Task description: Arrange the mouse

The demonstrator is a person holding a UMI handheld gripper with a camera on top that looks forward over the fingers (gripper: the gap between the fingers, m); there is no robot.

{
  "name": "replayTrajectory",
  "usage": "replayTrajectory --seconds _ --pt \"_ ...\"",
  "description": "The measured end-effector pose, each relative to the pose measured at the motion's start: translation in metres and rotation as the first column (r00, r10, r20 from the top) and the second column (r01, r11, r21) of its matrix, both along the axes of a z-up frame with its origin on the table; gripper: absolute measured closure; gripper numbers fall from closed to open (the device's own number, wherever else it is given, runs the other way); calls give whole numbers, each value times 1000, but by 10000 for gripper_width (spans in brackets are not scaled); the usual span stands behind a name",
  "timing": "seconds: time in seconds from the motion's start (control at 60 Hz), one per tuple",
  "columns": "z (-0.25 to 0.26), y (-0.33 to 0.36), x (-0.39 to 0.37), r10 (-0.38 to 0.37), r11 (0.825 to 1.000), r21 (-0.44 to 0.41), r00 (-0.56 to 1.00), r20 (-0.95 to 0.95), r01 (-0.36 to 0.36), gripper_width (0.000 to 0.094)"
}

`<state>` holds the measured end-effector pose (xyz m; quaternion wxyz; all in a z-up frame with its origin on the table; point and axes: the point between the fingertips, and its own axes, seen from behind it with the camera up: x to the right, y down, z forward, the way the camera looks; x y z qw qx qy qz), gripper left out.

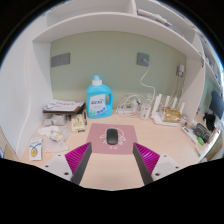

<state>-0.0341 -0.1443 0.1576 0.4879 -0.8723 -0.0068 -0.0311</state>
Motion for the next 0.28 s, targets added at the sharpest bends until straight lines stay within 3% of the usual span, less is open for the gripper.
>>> replayTrajectory --seconds 0.283 --pt "3 -42 -5 15 1000 -7 1000 1 -15 84"
